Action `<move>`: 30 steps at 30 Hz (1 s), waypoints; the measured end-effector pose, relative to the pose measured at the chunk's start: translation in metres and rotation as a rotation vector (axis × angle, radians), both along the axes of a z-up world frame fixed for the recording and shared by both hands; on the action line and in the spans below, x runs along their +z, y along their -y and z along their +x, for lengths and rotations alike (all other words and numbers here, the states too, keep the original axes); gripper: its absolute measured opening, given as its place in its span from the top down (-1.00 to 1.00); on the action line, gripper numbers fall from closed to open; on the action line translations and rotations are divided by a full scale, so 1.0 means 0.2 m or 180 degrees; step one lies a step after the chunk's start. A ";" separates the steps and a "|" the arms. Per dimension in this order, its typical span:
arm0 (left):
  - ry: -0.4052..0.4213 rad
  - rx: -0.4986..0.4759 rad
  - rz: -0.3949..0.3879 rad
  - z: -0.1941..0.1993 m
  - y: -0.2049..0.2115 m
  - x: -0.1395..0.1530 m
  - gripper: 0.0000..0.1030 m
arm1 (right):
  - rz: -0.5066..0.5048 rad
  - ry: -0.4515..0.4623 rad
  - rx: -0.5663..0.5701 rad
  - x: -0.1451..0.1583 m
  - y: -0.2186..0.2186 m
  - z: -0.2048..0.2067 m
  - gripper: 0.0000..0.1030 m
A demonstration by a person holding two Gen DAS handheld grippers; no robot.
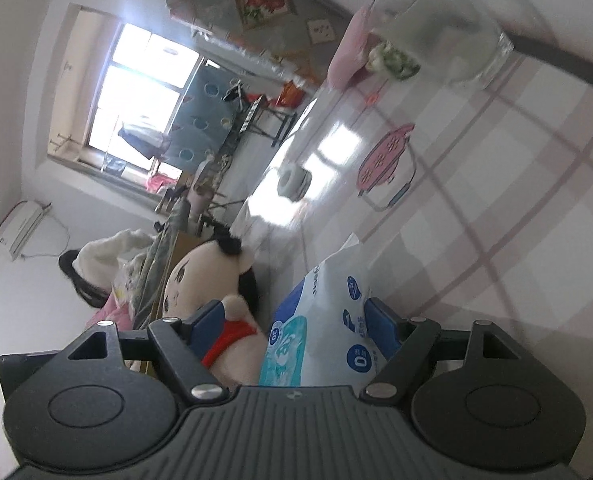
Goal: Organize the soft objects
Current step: 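Grasp the wipes pack with the left tool while the right tool releases it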
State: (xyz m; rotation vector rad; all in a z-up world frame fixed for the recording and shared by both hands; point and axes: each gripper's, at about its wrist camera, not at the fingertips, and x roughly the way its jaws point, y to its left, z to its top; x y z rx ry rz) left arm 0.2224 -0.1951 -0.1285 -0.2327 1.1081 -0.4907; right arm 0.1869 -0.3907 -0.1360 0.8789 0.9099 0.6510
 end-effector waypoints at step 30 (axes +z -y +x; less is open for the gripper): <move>0.0081 0.0276 0.0494 -0.09 -0.01 0.02 -0.93 | 0.0403 -0.0265 0.0420 0.01 -0.06 -0.06 -0.94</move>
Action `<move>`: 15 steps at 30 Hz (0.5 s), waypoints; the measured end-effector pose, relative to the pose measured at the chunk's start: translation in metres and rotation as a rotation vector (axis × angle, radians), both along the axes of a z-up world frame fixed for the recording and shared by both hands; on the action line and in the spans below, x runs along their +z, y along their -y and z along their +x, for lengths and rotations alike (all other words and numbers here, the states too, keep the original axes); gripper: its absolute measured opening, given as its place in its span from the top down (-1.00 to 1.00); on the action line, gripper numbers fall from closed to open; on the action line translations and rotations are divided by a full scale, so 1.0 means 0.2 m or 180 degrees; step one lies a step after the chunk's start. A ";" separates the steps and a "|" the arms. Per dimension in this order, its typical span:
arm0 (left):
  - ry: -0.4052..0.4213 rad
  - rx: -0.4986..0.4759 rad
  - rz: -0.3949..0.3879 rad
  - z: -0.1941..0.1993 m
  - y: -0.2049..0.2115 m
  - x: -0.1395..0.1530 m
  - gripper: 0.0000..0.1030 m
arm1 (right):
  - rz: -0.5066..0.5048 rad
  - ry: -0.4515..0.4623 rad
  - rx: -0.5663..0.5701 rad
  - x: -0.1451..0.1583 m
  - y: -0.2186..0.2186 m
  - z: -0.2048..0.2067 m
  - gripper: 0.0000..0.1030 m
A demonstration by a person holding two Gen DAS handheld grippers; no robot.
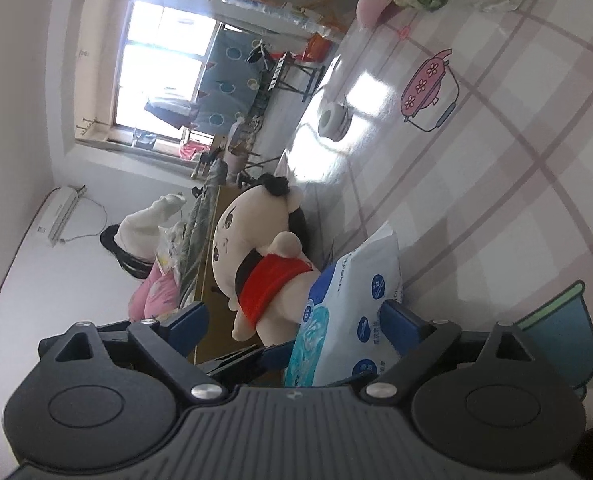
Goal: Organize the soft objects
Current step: 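Grasp the wipes pack with the left tool while the right tool releases it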
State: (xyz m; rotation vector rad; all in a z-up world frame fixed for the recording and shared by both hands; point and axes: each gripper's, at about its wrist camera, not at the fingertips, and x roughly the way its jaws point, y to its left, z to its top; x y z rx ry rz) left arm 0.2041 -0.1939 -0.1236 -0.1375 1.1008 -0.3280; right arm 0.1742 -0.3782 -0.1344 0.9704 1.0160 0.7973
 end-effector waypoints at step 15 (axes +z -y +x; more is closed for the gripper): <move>0.0047 0.0113 -0.0119 -0.03 -0.09 0.00 -0.61 | -0.0747 0.0761 -0.0227 0.38 0.04 0.04 -0.93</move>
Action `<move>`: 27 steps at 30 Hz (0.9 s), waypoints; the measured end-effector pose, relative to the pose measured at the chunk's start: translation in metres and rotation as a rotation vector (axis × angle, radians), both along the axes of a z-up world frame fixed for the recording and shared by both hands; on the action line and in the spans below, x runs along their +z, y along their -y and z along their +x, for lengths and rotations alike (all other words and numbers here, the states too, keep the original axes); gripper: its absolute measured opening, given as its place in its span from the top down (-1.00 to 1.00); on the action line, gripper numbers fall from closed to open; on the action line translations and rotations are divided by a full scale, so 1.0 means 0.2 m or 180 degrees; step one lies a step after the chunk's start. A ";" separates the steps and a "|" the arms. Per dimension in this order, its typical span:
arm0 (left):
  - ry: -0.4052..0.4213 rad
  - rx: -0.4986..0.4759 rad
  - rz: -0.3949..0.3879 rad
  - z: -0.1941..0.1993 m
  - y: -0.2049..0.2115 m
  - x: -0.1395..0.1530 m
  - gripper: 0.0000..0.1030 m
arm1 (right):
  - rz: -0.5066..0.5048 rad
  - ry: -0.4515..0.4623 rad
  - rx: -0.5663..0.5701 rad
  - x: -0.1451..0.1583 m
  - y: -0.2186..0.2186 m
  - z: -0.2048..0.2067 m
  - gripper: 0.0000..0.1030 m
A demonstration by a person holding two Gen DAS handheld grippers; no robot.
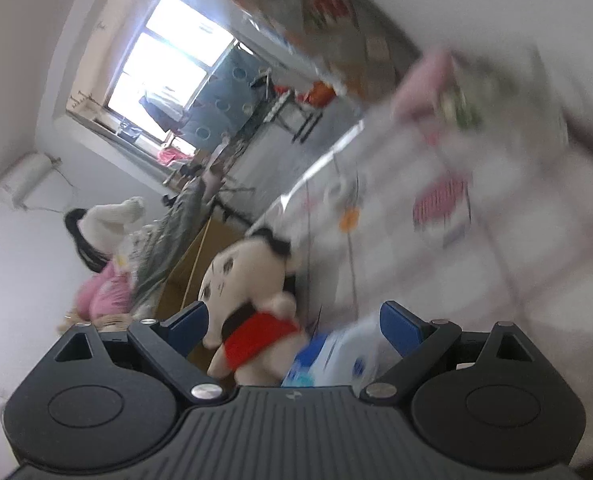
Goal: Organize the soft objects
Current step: 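Grasp the wipes pack with the left tool while the right tool releases it, then grasp the pink sponge with the right tool while the left tool holds the wipes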
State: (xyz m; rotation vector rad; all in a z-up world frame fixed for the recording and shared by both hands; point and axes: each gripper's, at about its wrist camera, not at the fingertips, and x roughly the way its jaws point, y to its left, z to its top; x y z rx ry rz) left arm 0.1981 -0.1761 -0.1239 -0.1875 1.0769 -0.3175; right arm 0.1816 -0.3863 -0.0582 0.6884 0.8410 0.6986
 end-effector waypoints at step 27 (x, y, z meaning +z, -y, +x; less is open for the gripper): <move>0.1329 0.1390 -0.0612 -0.18 -0.91 0.56 -0.61 | -0.2338 -0.0400 -0.0772 0.01 -0.48 1.54 -0.94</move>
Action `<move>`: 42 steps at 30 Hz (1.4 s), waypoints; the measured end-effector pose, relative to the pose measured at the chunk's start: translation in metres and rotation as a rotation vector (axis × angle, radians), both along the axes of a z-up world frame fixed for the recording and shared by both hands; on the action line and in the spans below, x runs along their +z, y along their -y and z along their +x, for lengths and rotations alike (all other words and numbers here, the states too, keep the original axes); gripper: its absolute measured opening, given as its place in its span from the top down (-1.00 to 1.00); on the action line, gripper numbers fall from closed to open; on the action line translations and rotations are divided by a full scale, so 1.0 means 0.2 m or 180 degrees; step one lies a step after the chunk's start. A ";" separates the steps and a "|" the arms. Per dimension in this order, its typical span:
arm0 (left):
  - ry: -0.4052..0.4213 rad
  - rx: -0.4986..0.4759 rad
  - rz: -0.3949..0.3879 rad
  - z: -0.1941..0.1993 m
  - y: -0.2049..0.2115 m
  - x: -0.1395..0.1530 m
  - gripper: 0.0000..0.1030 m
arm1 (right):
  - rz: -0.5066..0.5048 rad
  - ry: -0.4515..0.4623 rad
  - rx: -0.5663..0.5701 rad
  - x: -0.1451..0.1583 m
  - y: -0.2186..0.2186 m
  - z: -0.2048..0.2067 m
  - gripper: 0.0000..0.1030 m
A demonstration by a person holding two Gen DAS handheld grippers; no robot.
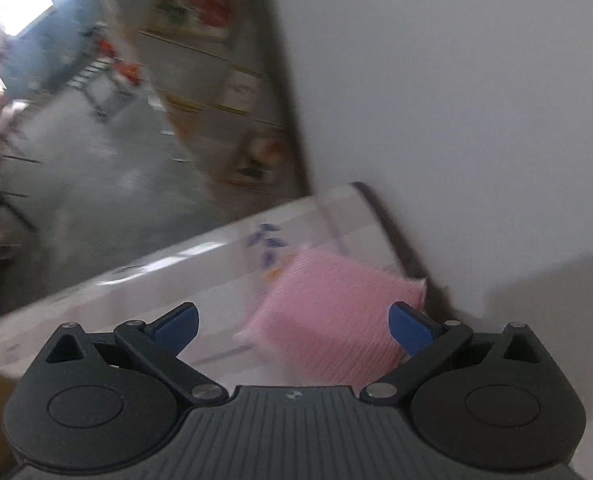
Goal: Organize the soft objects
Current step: 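Grasp the pink sponge with the right tool while the left tool holds the wipes, then lower the wipes pack into the box and open the left tool while the right tool holds the sponge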
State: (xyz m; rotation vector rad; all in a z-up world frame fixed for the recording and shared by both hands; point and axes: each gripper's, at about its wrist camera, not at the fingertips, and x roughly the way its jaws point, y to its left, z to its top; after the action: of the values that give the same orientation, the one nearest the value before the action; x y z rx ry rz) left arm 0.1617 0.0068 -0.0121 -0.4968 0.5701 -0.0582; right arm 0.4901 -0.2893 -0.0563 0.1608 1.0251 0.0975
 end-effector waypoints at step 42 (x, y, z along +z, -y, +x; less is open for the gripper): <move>-0.0319 -0.0291 -0.0114 -0.20 0.03 -0.06 -0.61 | -0.0616 0.0800 0.2534 -0.07 -0.23 -1.70 -0.64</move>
State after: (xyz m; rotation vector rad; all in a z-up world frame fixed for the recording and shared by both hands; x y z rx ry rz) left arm 0.1210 0.0005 -0.0242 -0.5104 0.6910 -0.1314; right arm 0.1509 -0.2424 -0.0709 -0.4361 0.7907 0.7204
